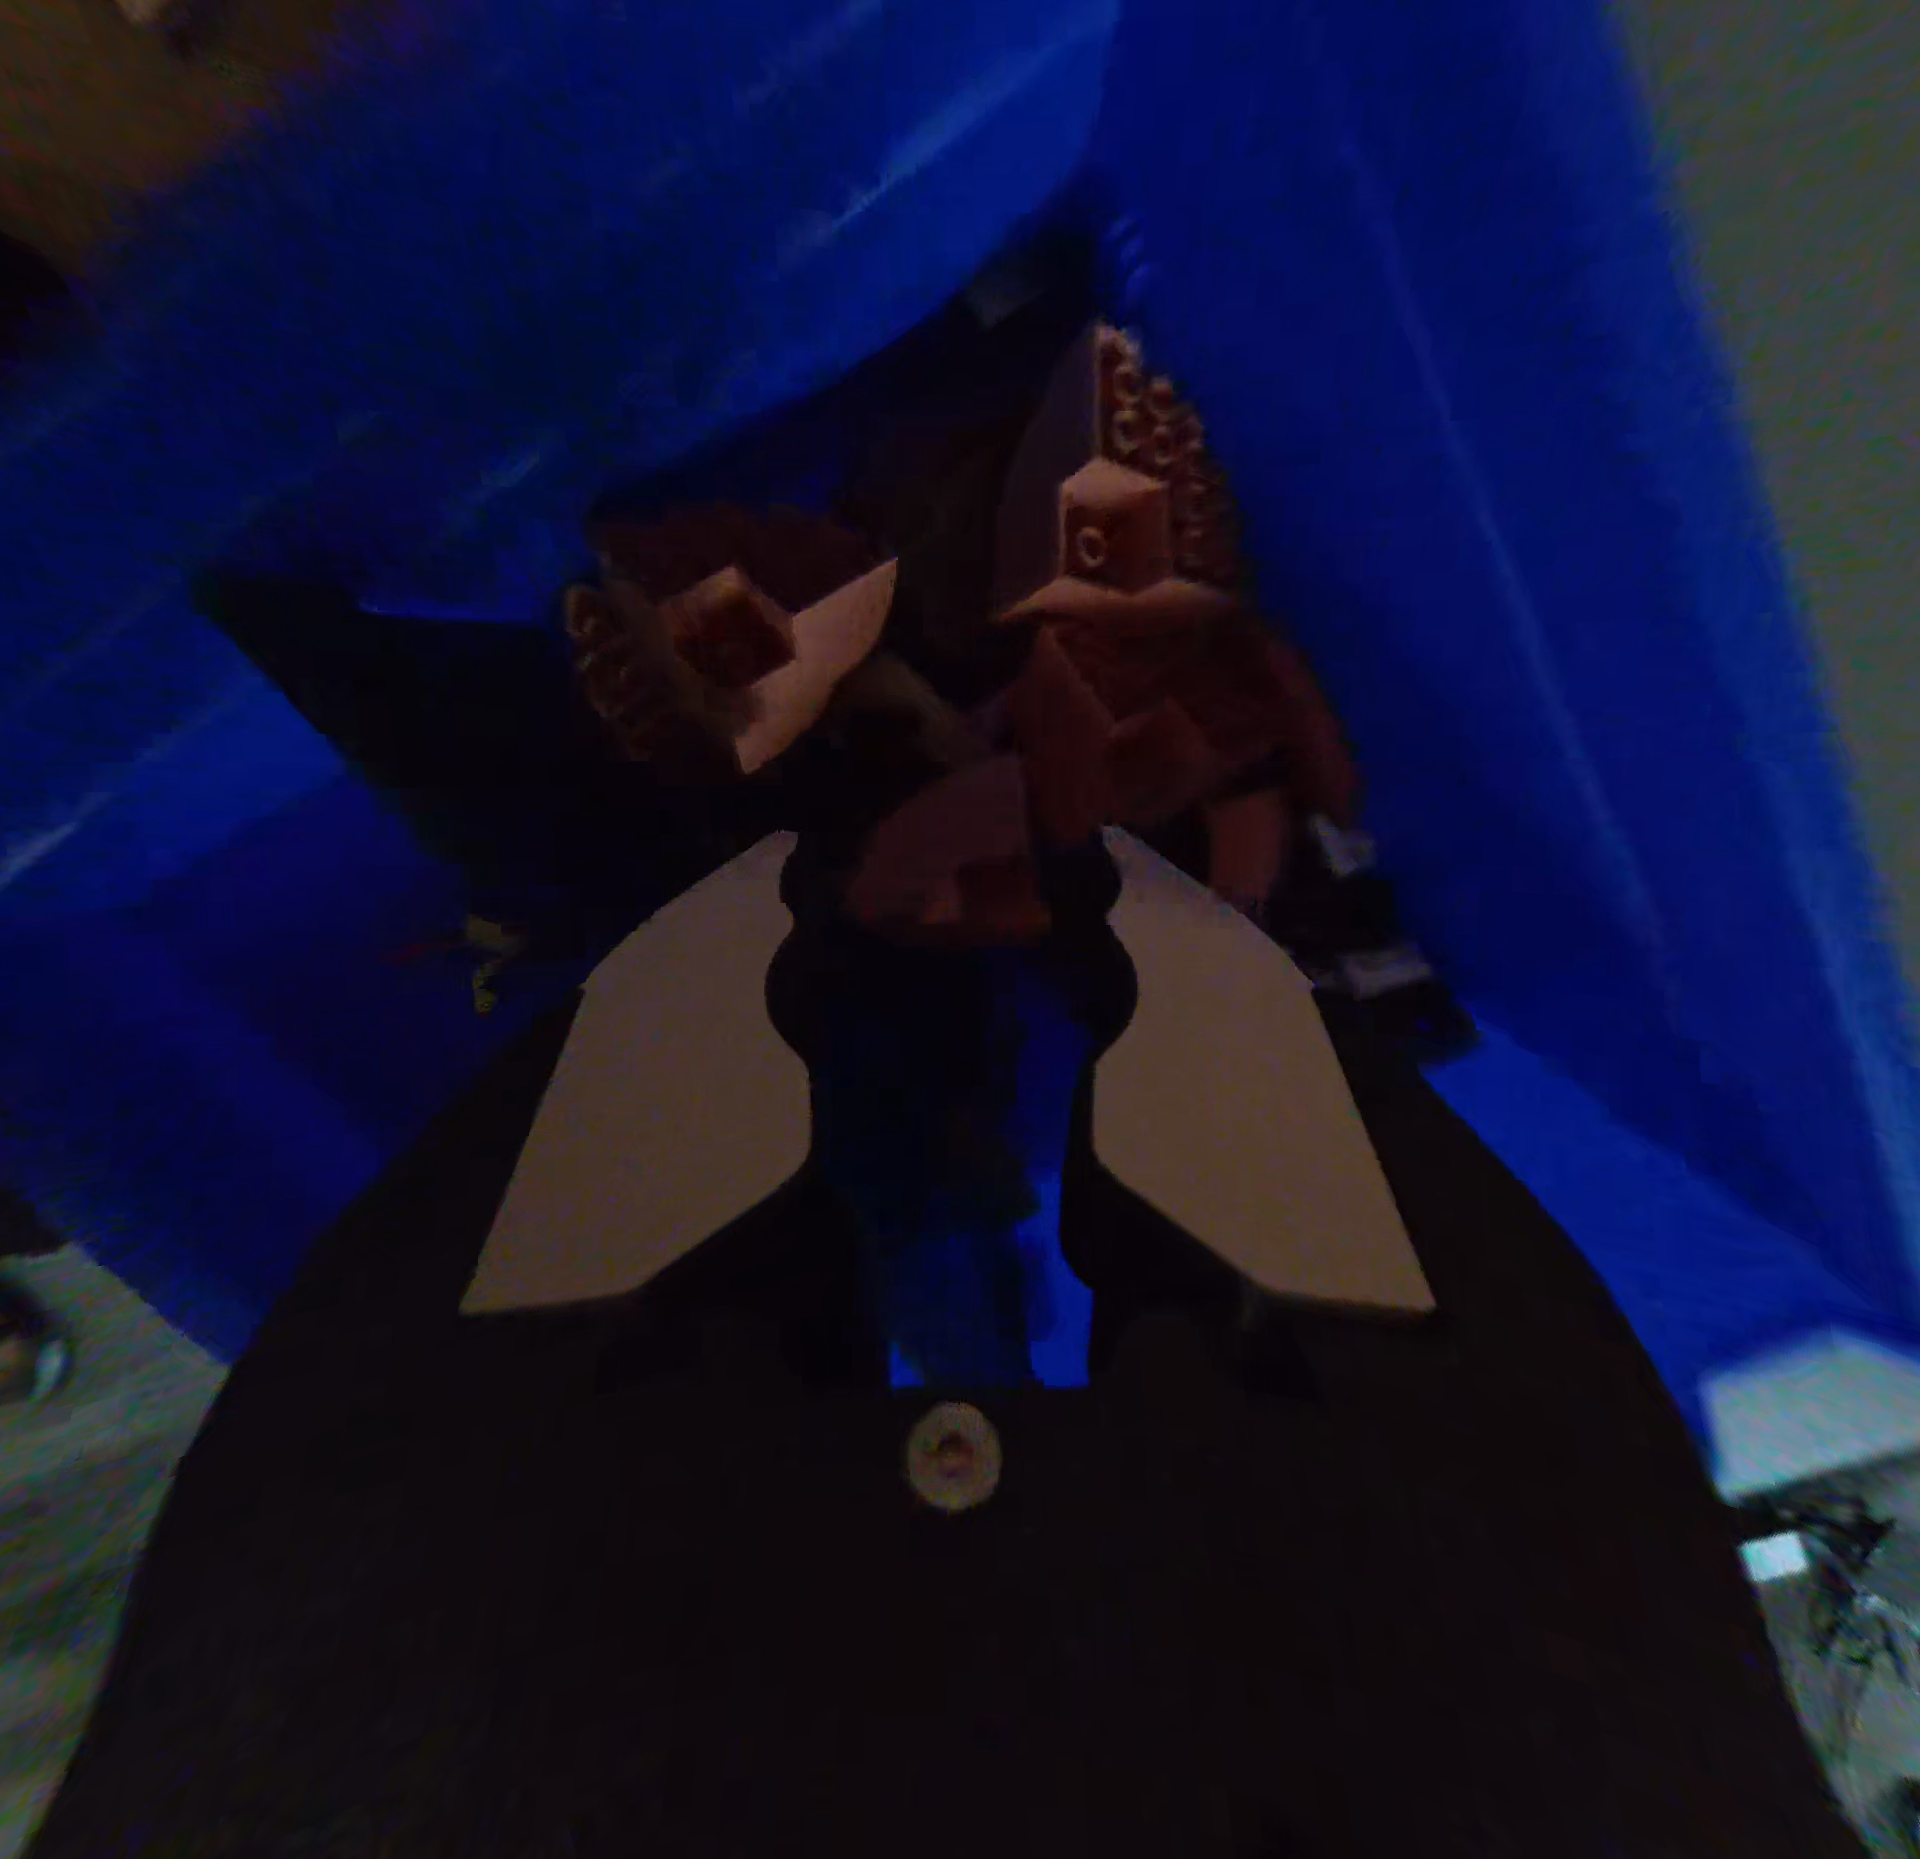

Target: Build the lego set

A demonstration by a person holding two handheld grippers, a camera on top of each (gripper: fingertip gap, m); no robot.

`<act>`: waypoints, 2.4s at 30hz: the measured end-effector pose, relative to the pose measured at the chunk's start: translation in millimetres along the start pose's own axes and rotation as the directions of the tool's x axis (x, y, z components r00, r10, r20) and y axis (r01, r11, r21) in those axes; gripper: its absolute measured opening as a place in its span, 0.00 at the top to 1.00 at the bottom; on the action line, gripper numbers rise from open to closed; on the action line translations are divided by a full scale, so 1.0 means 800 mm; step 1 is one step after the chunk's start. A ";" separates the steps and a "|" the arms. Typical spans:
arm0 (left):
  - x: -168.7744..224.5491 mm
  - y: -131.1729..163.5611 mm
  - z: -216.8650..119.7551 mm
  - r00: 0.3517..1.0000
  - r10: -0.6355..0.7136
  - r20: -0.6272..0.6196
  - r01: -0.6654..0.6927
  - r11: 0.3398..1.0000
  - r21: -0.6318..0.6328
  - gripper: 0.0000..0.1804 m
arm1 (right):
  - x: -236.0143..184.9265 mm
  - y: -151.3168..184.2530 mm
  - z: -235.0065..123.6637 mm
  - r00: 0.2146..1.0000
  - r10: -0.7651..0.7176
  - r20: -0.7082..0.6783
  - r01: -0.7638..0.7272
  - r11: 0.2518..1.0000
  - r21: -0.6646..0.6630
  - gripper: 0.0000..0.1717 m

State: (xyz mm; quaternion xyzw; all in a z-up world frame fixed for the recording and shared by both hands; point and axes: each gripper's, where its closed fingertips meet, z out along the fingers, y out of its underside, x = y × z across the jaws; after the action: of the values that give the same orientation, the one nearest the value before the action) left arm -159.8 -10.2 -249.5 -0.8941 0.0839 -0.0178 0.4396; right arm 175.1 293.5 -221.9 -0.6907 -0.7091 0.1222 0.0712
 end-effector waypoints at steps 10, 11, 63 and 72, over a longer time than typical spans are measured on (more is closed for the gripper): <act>0.000 0.001 0.001 0.997 -0.058 -0.046 0.058 0.998 -0.006 0.81 | 0.035 0.038 -0.015 0.988 0.074 -0.135 -0.090 0.990 -0.111 0.96; 0.000 0.000 0.000 0.996 -0.068 -0.055 0.068 0.998 -0.003 0.81 | 0.042 0.045 -0.021 0.983 0.079 -0.167 -0.101 0.987 -0.127 0.95; -0.003 0.000 0.000 0.991 -0.115 -0.073 0.115 0.993 0.002 0.84 | 0.005 0.040 0.022 0.996 -0.066 0.056 0.074 0.982 -0.172 0.72; -0.003 -0.002 -0.001 0.985 -0.140 -0.097 0.142 0.990 0.012 0.84 | 0.028 0.027 -0.017 1.000 -0.008 -0.021 0.007 0.999 -0.036 0.67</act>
State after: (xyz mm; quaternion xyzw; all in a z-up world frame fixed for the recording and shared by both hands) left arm -162.2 -9.5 -247.8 -0.8918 0.0412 -0.0923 0.4409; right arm 198.6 317.2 -215.8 -0.6904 -0.7131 0.1019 0.0669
